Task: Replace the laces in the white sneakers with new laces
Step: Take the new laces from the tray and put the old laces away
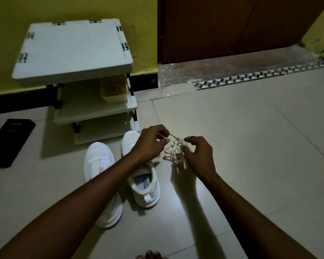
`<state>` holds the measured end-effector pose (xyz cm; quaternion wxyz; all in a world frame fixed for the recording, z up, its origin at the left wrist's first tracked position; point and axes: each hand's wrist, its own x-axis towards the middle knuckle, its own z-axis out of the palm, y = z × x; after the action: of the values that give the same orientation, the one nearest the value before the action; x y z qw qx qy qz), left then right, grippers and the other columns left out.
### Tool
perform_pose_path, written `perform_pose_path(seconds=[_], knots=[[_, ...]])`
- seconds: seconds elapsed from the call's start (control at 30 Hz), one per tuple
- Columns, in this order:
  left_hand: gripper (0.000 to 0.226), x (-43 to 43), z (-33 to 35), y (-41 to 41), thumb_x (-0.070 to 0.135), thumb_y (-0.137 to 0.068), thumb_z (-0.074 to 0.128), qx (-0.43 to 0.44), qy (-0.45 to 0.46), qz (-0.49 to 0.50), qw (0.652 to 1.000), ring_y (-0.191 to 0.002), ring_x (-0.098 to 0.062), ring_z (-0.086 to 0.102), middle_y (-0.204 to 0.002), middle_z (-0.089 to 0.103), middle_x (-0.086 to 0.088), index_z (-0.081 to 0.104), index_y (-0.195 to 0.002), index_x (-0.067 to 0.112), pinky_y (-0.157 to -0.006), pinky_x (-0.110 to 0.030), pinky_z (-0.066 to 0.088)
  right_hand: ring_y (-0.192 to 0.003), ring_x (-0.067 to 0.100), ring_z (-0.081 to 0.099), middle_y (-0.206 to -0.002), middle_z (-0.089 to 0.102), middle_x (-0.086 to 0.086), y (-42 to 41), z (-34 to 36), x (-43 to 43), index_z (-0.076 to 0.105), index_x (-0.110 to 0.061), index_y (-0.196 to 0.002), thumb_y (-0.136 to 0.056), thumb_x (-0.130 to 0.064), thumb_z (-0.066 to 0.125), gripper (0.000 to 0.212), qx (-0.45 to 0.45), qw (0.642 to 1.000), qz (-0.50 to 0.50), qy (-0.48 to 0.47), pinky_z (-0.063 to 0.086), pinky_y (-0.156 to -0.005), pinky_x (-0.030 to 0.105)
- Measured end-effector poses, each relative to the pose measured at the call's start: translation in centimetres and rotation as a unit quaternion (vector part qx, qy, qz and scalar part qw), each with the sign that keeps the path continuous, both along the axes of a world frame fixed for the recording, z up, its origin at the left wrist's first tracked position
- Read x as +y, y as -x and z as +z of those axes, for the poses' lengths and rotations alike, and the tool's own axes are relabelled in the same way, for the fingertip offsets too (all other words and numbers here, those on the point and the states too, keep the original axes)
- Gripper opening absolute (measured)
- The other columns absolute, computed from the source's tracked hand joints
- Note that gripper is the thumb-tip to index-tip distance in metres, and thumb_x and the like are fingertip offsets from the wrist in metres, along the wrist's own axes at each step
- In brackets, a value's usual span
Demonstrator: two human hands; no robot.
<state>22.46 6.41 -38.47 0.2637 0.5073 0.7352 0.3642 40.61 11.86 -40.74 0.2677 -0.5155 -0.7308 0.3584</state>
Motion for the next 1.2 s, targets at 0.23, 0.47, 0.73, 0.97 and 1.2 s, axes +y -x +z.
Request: perform_pose_path(seconds=[0.23,0.47,0.73,0.97,1.2], knots=[[0.014,-5.4,4.5,6.8,0.011,-0.09,0.072,0.053,-0.104,0.163,0.98,-0.091,-0.008,0.065,-0.099,0.07,0.003,0.07,-0.103,0.016,-0.08,-0.026,0.053,-0.091,-0.001,0.065,-0.106,0.071,-0.011,7.7,5.0,-1.6,0.073,-0.02,-0.107,-0.09,-0.02,0.073,0.017,0.116,0.988,0.104,0.001,0.056,-0.081,0.032],[0.023,-4.0,7.2,14.2,0.018,-0.095,0.067,0.105,-0.108,0.247,0.957,-0.109,-0.021,0.061,-0.115,0.065,-0.006,0.064,-0.117,0.013,-0.089,-0.035,0.052,-0.103,0.015,0.064,-0.113,0.066,0.005,16.8,8.3,0.3,0.069,-0.02,-0.126,-0.095,-0.017,0.063,0.031,0.09,0.971,0.196,-0.1,0.058,-0.085,0.039],[0.025,0.8,7.7,15.9,0.01,-0.094,0.064,-0.102,0.039,0.286,0.952,-0.094,-0.029,0.063,-0.106,0.065,-0.015,0.066,-0.117,0.0,-0.068,-0.03,0.049,-0.064,0.011,0.057,-0.071,0.06,0.002,22.9,9.0,1.8,0.065,-0.01,-0.076,-0.09,-0.011,0.054,0.018,0.052,0.991,0.1,-0.07,0.051,-0.062,0.032],[0.016,-2.2,7.2,14.6,0.005,-0.089,0.071,-0.116,-0.06,0.335,0.933,-0.095,-0.018,0.068,-0.095,0.07,0.001,0.073,-0.104,0.011,-0.072,-0.025,0.052,-0.07,0.016,0.065,-0.076,0.069,0.005,22.2,9.4,1.3,0.071,-0.007,-0.08,-0.085,-0.011,0.068,0.007,0.102,0.995,-0.004,0.021,0.057,-0.066,0.033],[0.026,-11.7,7.7,11.8,0.0,-0.094,0.065,-0.207,-0.173,0.35,0.897,-0.087,-0.014,0.069,-0.102,0.071,-0.008,0.063,-0.118,0.009,-0.07,-0.023,0.059,-0.068,0.022,0.067,-0.093,0.069,0.02,18.5,10.0,-4.8,0.063,0.001,-0.105,-0.085,-0.004,0.077,0.025,0.258,0.91,0.045,0.321,0.061,-0.065,0.034]])
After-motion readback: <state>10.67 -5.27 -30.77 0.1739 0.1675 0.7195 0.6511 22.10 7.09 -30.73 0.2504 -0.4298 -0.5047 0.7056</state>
